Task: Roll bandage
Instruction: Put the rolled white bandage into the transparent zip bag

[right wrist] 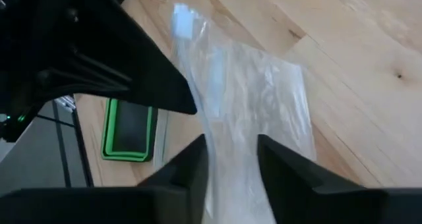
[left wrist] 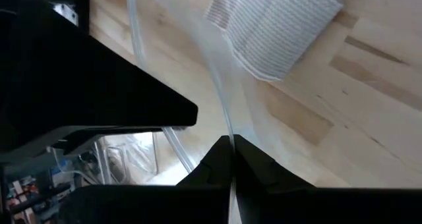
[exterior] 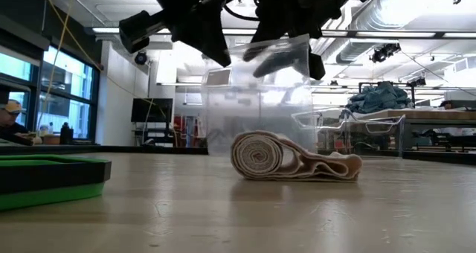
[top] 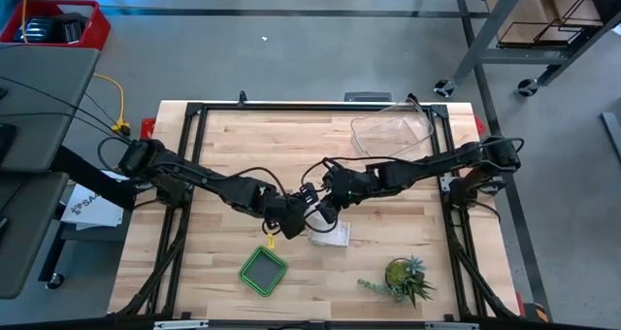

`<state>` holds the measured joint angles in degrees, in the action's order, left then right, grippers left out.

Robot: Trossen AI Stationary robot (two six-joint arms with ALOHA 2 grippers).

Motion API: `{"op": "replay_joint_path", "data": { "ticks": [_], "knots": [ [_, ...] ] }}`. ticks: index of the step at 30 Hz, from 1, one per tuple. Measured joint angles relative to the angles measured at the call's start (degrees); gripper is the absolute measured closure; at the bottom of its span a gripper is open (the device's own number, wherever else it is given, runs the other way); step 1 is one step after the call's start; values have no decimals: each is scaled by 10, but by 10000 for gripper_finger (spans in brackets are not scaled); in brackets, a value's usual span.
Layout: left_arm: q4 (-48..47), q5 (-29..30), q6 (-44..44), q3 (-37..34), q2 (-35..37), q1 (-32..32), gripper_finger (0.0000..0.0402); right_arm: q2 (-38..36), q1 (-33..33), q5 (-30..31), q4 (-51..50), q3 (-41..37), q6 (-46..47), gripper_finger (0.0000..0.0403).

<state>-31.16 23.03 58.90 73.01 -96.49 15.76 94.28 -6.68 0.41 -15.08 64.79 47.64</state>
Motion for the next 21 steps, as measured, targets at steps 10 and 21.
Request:
{"op": "replay_joint_path", "data": {
  "ticks": [10, 21],
  "knots": [
    [-17, 21, -72, 0, 0, 0, 401, 0, 3, 63, -6, 0, 75, 399],
    [-99, -24, -364, 98, 17, -18, 376, -1, 6, 77, -5, 0, 60, 402]
  ]
}}
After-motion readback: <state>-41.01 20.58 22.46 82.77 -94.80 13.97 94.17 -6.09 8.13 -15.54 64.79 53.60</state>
